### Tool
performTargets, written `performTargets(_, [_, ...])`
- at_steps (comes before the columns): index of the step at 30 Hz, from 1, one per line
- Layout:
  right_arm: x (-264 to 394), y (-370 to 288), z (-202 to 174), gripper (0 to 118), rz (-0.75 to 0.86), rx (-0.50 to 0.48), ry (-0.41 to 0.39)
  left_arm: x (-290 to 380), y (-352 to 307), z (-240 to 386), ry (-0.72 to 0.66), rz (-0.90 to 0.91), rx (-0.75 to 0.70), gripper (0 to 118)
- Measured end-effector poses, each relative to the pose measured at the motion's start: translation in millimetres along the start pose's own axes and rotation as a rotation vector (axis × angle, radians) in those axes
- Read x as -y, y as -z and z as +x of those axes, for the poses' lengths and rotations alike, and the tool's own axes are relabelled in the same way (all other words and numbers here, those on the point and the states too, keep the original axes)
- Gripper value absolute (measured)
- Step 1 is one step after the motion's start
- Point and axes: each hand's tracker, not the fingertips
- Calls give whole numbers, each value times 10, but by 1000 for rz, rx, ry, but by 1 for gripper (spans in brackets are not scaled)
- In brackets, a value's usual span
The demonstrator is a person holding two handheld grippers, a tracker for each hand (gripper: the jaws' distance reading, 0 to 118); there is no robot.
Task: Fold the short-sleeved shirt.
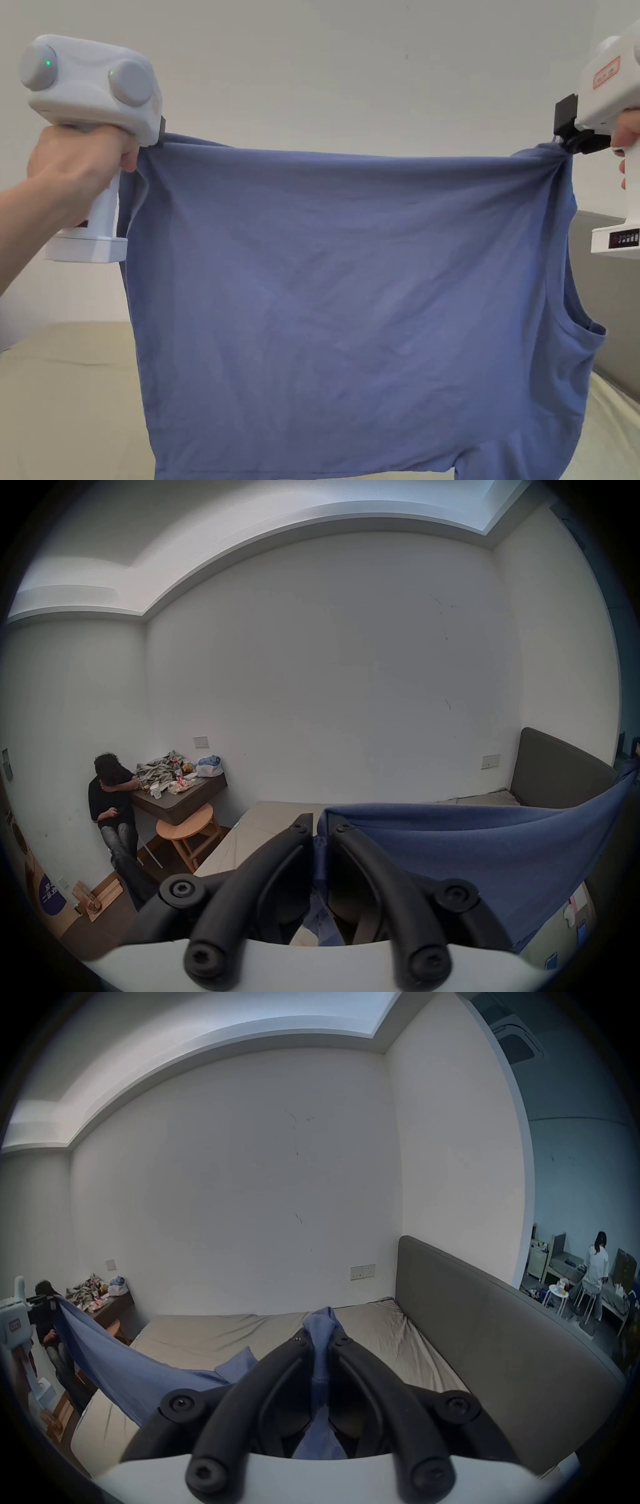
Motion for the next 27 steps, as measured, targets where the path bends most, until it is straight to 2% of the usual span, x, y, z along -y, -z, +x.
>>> performTargets(3, [48, 339, 12, 17, -11, 5, 13, 64, 256, 65, -35, -5, -2, 8])
performTargets(8, [309, 841, -15, 17, -46, 3, -1, 351, 661, 177, -11, -20, -16, 8])
performTargets(14, [990, 1402, -13, 17, -157, 3, -6, 1124, 1129, 276, 4, -130, -8, 8])
performTargets(16, [1311, 1498, -1, 17, -183, 7, -12, 1475, 1254, 330, 40, -202, 12, 8])
performTargets(20, [2112, 1554, 93, 17, -284, 1, 42, 2256, 1313, 379, 63, -301, 39, 8])
performTargets(23, [2746, 1462, 191, 17, -393, -33, 76, 2856, 1202, 364, 25, -372, 51, 8])
performTargets(25, [3168, 1384, 244, 17, -446, -4, 81, 3263, 1081, 353, 41, -446, 64, 8])
performTargets(27, [3559, 1253, 288, 17, -489, -20, 109, 3654, 929, 339, 63, -501, 64, 8])
